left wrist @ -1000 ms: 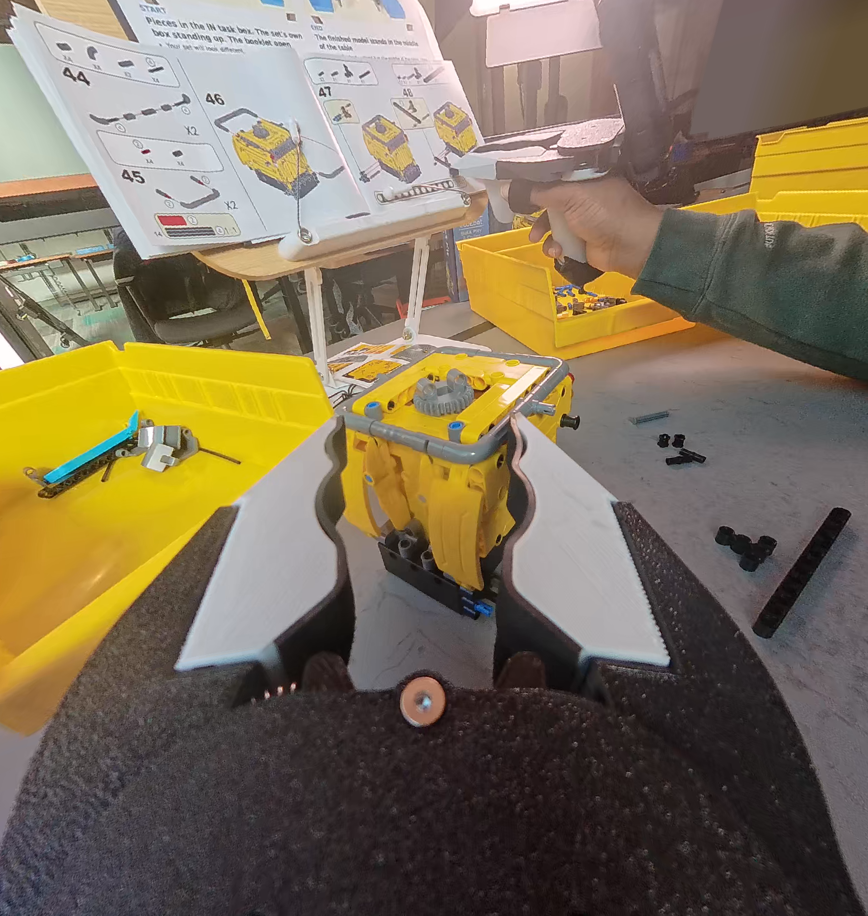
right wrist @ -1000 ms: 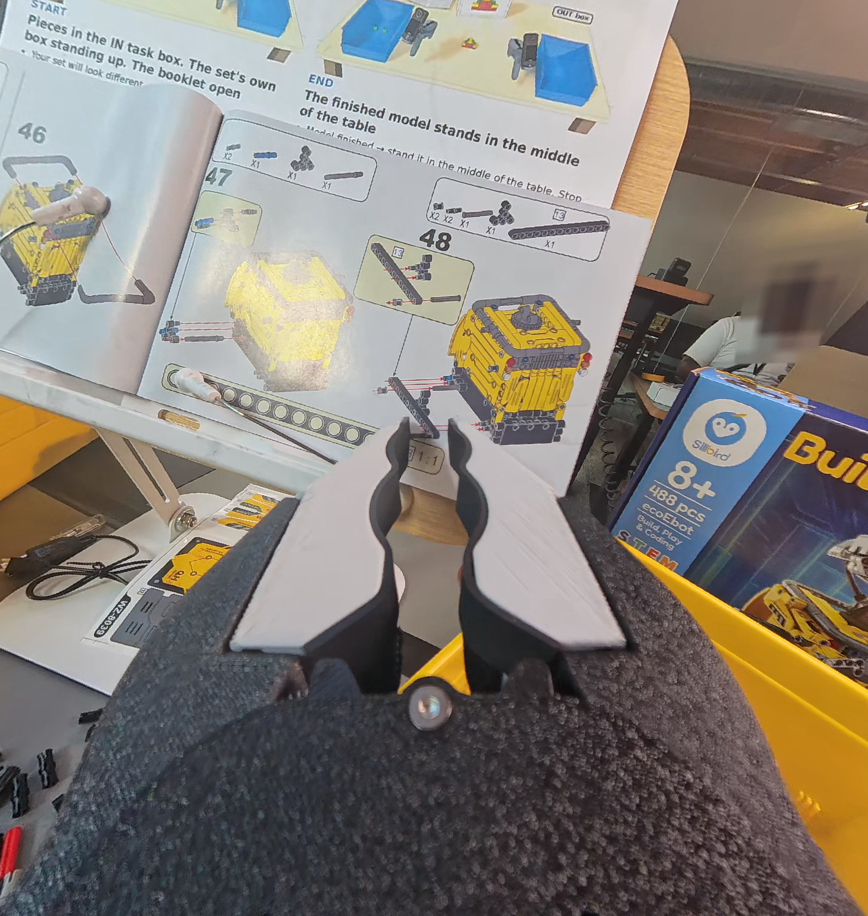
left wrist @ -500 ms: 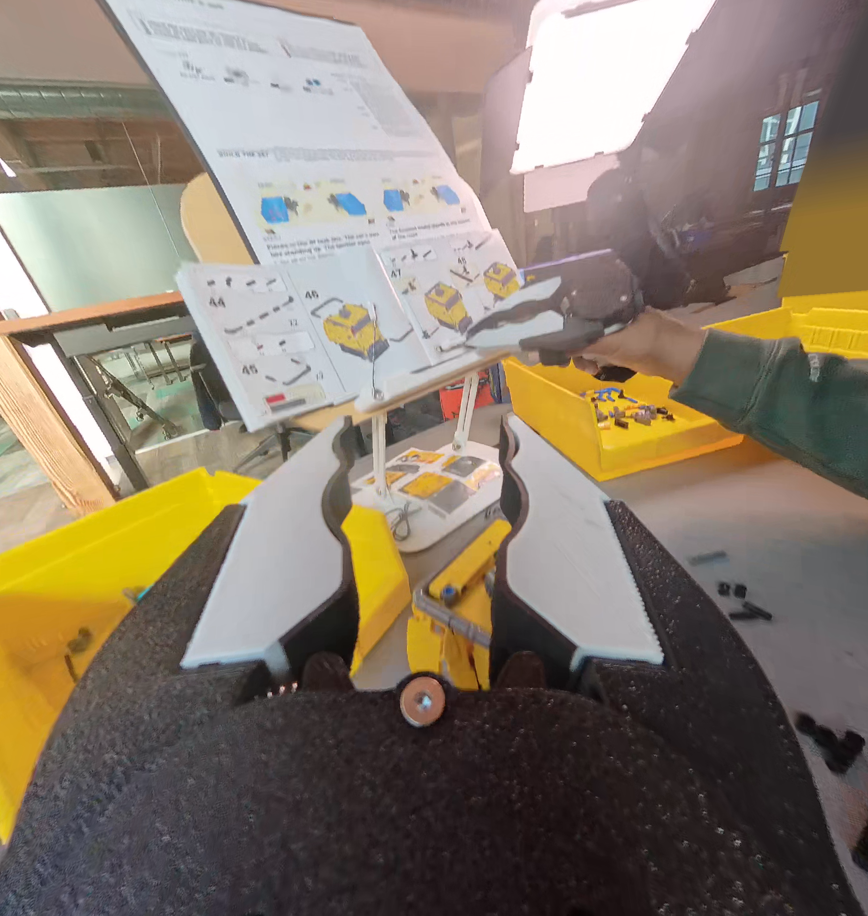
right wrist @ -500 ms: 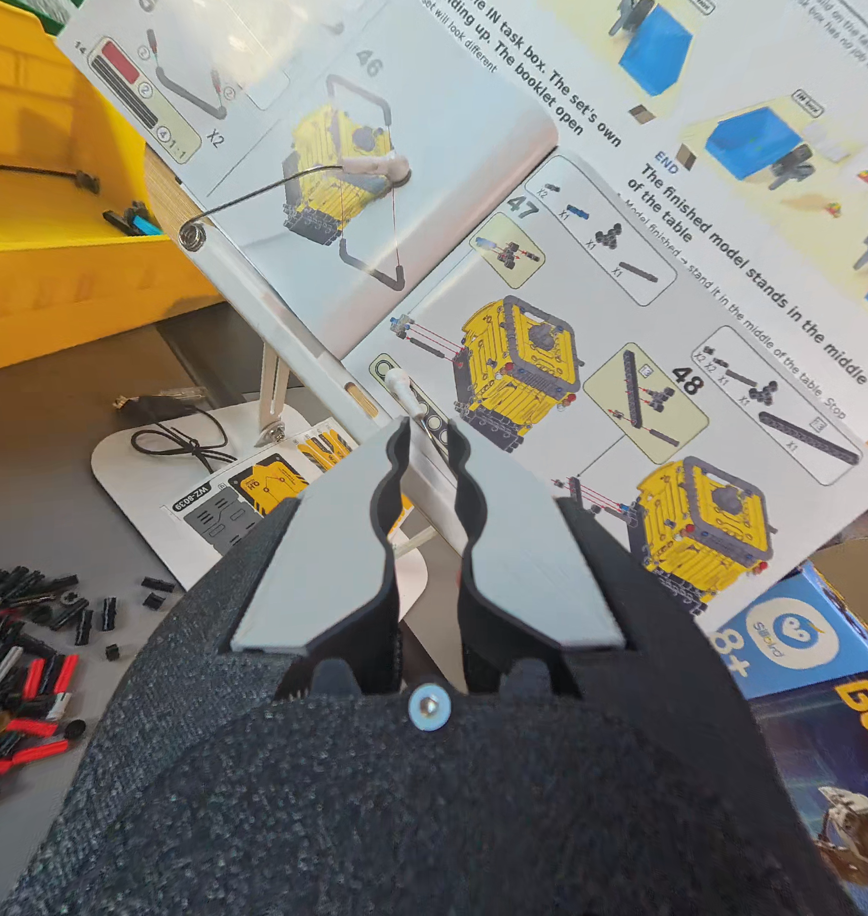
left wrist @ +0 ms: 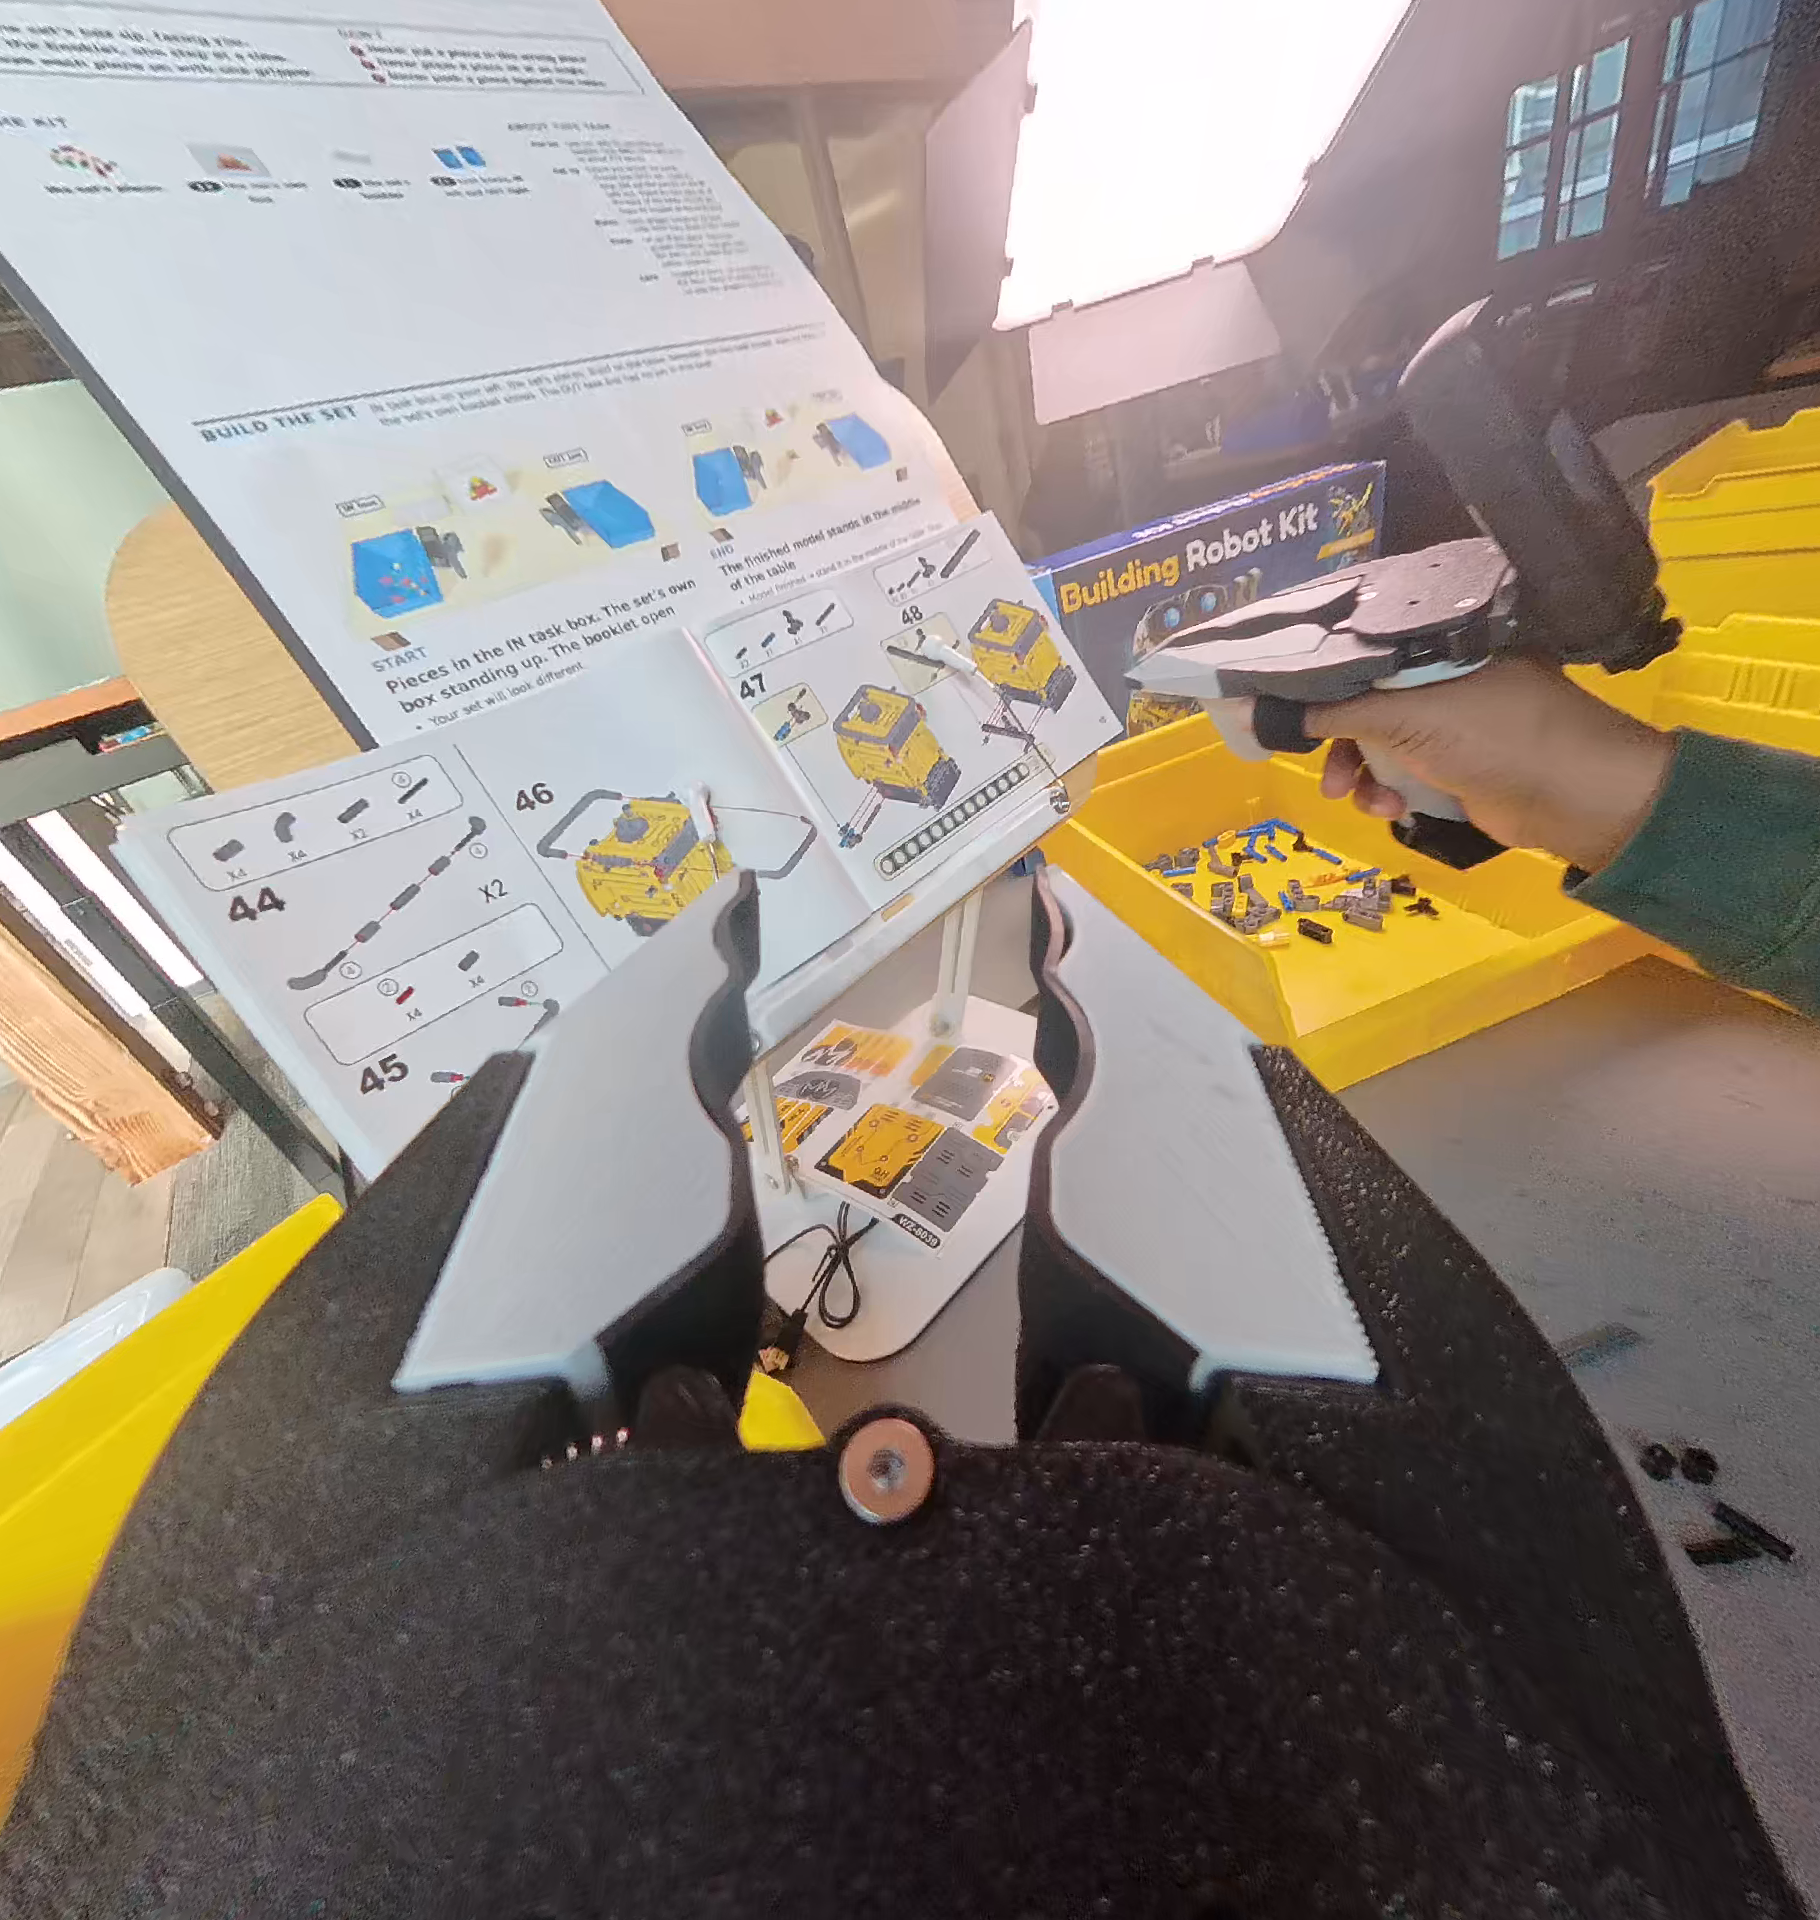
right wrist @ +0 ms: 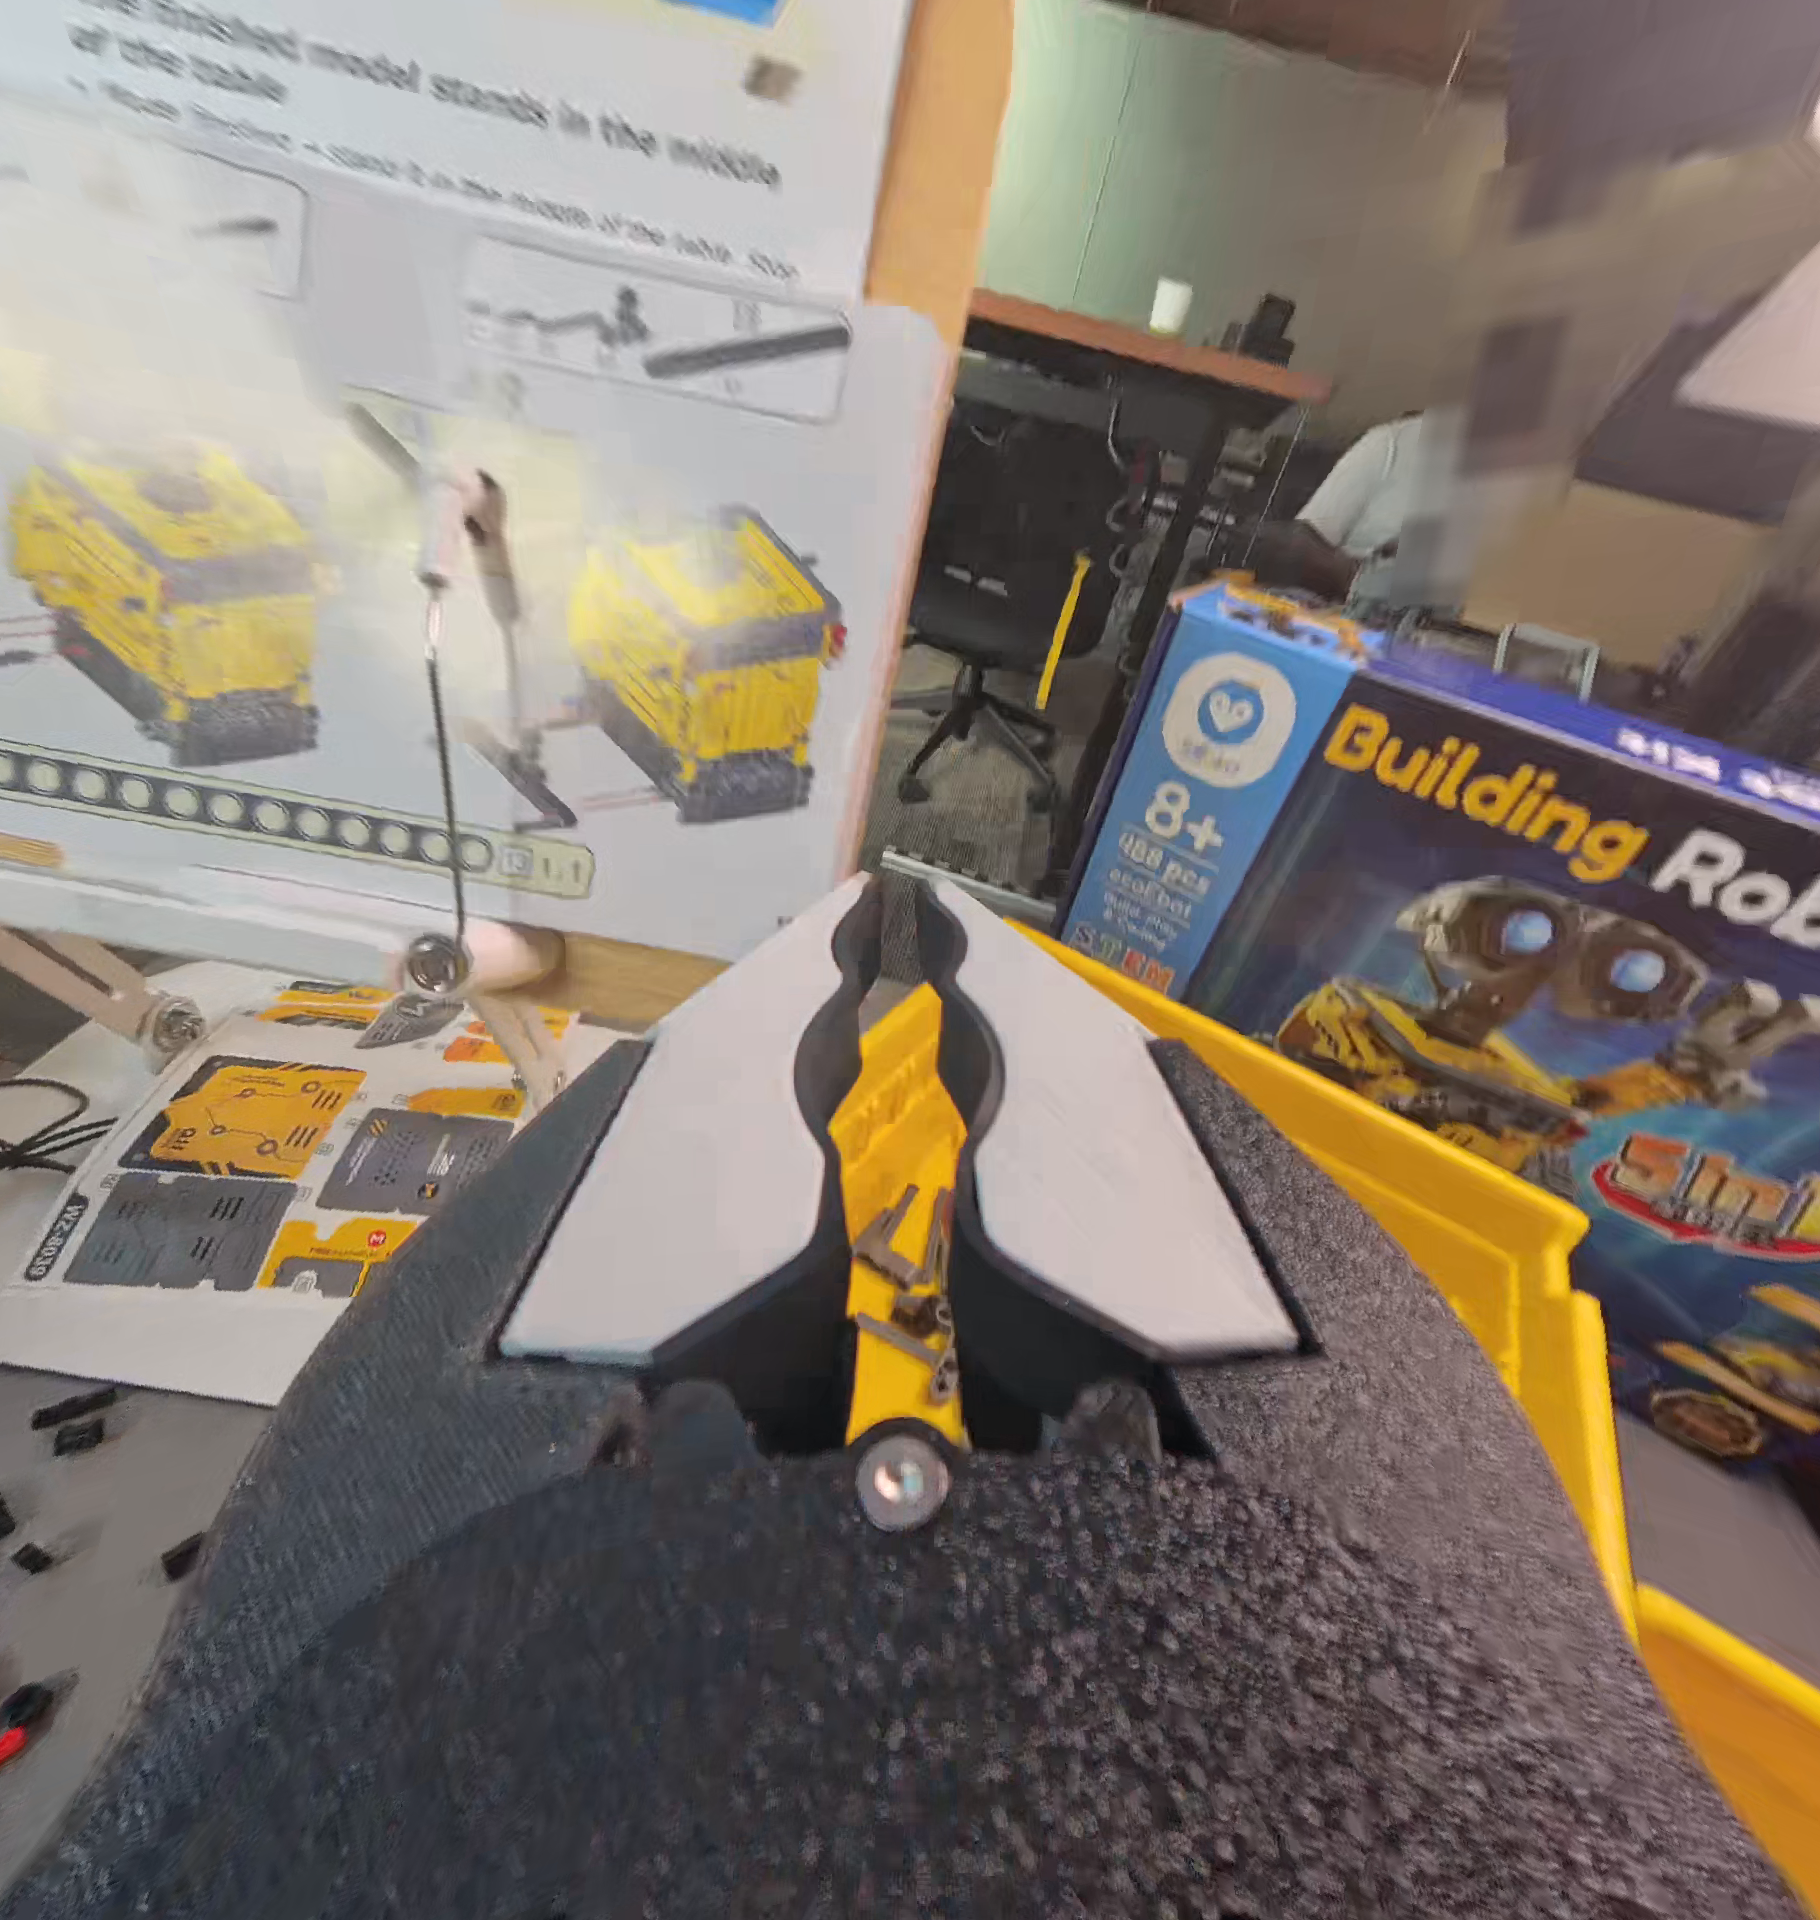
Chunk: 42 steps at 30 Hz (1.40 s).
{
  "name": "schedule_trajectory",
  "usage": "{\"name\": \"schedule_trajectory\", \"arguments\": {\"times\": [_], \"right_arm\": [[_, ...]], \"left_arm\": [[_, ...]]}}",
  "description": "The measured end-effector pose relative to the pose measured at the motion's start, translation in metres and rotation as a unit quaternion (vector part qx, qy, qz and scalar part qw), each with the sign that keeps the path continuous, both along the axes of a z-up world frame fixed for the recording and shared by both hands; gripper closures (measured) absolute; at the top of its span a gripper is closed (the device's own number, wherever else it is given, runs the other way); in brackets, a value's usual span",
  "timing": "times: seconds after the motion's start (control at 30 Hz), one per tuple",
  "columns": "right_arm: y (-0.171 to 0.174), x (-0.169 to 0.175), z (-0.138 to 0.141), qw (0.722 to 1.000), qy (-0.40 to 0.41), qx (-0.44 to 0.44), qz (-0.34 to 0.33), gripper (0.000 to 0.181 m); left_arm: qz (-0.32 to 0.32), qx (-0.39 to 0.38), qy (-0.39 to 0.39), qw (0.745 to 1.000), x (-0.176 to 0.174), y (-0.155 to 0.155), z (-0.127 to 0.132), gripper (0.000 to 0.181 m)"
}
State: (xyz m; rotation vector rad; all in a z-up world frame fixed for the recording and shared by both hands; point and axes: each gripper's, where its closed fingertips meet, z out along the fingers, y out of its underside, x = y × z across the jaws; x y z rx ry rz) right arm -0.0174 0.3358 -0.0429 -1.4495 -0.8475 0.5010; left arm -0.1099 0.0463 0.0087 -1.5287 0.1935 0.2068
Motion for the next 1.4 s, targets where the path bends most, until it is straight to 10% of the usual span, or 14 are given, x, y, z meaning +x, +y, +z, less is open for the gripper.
{"name": "schedule_trajectory", "arguments": {"times": [0.13,0.3,0.43,0.77,0.9,1.07,1.4], "right_arm": [[-0.019,0.016,0.03,0.997,0.059,0.031,0.026,0.162],[-0.057,-0.064,0.028,0.989,-0.054,0.08,0.111,0.131],[-0.042,-0.06,0.018,0.992,-0.049,0.086,0.081,0.177],[-0.032,-0.009,-0.03,0.984,0.081,-0.144,0.074,0.161],[-0.026,0.008,-0.02,0.968,0.141,-0.198,0.069,0.122],[-0.048,0.0,0.02,0.992,0.099,-0.039,0.074,0.121],[-0.04,-0.064,0.005,0.999,0.037,-0.001,0.039,0.084]], "left_arm": [[0.024,-0.052,0.019,0.998,-0.02,0.036,-0.013,0.133],[0.07,-0.117,0.037,0.99,-0.056,0.1,-0.026,0.133],[0.099,-0.18,0.067,0.976,-0.079,0.12,-0.056,0.166],[0.121,-0.132,0.008,0.984,-0.095,0.107,-0.052,0.178],[0.12,-0.118,-0.07,0.983,-0.106,0.092,-0.055,0.175],[0.123,-0.109,-0.115,0.98,-0.112,0.077,-0.064,0.17],[0.106,-0.115,-0.223,0.962,-0.106,0.053,-0.086,0.156]]}}
